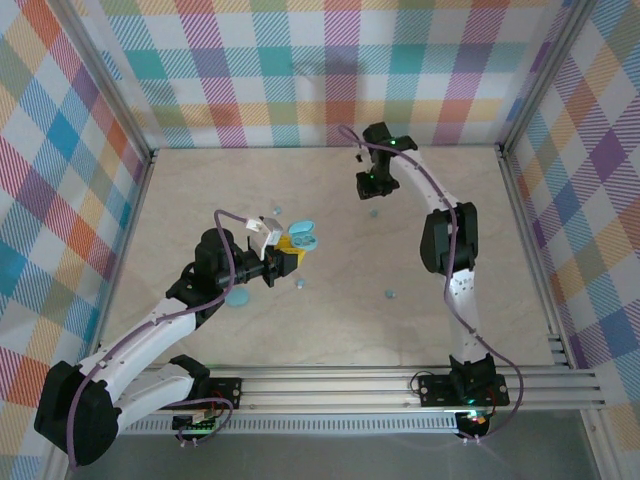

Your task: Insert the wireless bluetooth earbuds into the charging case

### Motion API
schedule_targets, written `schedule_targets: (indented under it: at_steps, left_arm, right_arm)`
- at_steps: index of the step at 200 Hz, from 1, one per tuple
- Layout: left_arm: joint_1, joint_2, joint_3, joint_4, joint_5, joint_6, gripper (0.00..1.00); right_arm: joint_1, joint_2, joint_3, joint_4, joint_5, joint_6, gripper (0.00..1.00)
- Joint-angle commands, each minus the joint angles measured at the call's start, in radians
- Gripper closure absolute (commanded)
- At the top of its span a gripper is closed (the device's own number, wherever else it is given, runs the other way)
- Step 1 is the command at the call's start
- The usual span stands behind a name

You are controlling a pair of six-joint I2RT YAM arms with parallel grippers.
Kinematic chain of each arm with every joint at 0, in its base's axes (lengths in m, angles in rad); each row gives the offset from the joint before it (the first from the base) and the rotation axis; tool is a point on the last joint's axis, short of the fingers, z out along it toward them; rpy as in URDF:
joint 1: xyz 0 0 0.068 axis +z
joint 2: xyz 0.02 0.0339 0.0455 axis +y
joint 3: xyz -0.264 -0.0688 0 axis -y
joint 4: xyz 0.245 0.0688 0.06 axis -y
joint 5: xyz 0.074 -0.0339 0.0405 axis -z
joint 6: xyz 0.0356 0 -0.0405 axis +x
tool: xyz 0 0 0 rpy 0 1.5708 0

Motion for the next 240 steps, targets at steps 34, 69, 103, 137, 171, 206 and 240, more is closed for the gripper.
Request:
schedule_targets:
  at_steps: [34, 69, 103, 137, 171, 206, 240]
  left_arm:
    - [-0.009, -0.015, 0.005, 0.013, 0.029, 0.000, 0.91]
    - [-0.009, -0.031, -0.011, 0.010, 0.026, -0.006, 0.91]
    - [-0.009, -0.041, -0.026, 0.015, 0.021, -0.020, 0.91]
    - [-0.009, -0.058, -0.030, 0.007, 0.014, -0.022, 0.91]
    - [-0.009, -0.068, -0.032, -0.002, 0.009, -0.022, 0.91]
    - [-0.009, -0.074, -0.035, -0.005, 0.007, -0.025, 0.91]
    - [-0.010, -0.079, -0.030, -0.018, 0.006, -0.024, 0.91]
  right_arm:
    - [-0.045, 0.012, -0.070, -0.030, -0.074, 0.101, 0.62]
    - [-0.055, 0.026, -0.109, 0.018, -0.160, 0.088, 0.53]
    - [-0.054, 0.070, -0.087, 0.023, -0.150, 0.084, 0.57]
    - [-0.052, 0.089, -0.084, 0.010, -0.134, 0.094, 0.60]
    - [-0.044, 0.089, -0.095, 0.002, -0.107, 0.073, 0.68]
    - [-0.033, 0.080, -0.098, -0.016, -0.096, 0.019, 0.74]
    - [0.006, 0.050, -0.117, -0.048, -0.086, -0.078, 0.79]
